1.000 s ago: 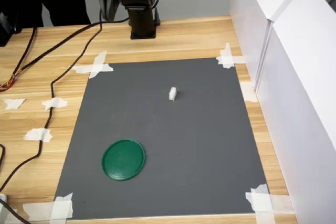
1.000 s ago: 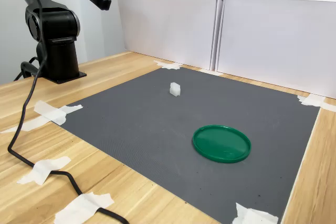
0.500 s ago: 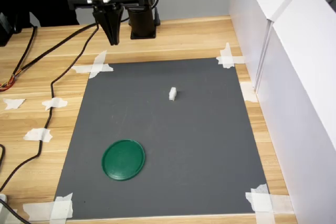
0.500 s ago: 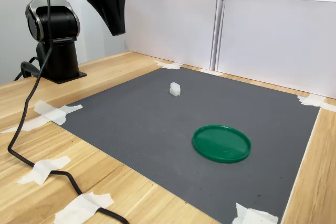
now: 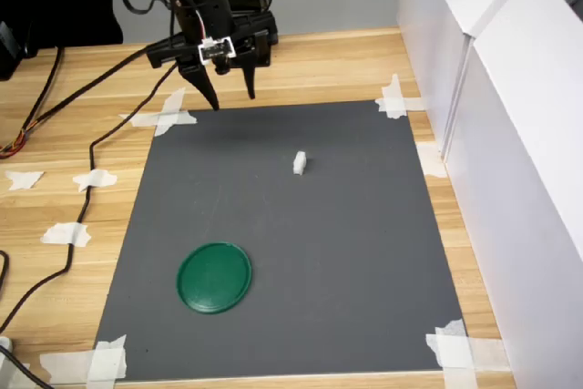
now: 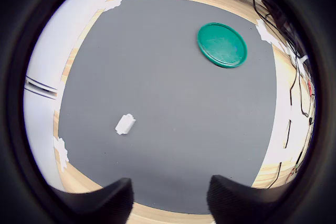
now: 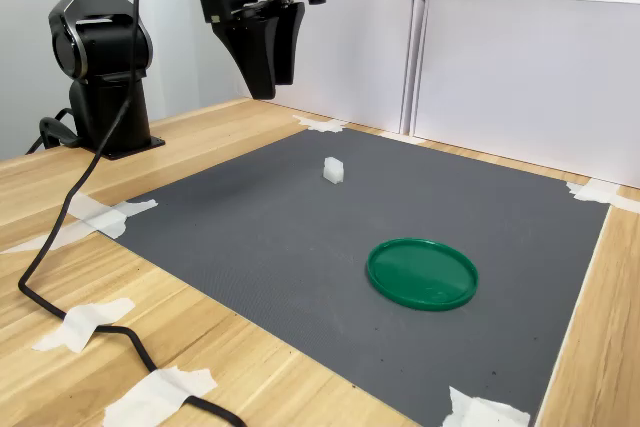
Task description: Grasp a white terminal and put it on the green lid.
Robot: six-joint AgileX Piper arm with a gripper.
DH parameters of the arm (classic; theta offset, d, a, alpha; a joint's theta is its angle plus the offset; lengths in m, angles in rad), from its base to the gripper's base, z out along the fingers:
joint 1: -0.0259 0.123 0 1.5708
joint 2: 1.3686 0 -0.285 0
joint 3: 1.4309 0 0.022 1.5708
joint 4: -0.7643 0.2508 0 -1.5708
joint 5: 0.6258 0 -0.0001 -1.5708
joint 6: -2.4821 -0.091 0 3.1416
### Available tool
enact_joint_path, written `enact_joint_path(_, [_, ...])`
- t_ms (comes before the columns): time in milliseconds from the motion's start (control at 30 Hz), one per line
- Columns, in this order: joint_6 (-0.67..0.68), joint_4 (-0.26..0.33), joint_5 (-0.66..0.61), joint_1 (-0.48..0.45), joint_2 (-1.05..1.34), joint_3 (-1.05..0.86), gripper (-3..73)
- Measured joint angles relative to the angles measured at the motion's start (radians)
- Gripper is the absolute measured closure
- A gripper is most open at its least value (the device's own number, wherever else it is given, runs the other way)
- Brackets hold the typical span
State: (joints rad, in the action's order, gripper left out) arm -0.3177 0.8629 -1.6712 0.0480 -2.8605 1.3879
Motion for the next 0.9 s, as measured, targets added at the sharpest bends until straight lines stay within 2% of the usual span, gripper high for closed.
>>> enact_joint_path(67, [-0.029, -0.001, 0.000, 0.018, -0.013, 0.001, 0.7])
enact_joint_path(167, [-0.080, -0.004, 0.009, 0.049, -0.027, 0.002, -1.7])
enact_joint_path(567, [-0.204, -0.019, 0.041, 0.261, -0.098, 0.006, -2.0])
enact_joint_path(700, [-0.311, -0.036, 0.054, 0.280, -0.143, 0.007, -2.0])
enact_joint_path(800, [-0.405, -0.070, 0.077, 0.280, -0.178, 0.008, -2.0])
enact_joint_path(900, [-0.445, -0.076, 0.096, 0.280, -0.211, 0.014, -2.0])
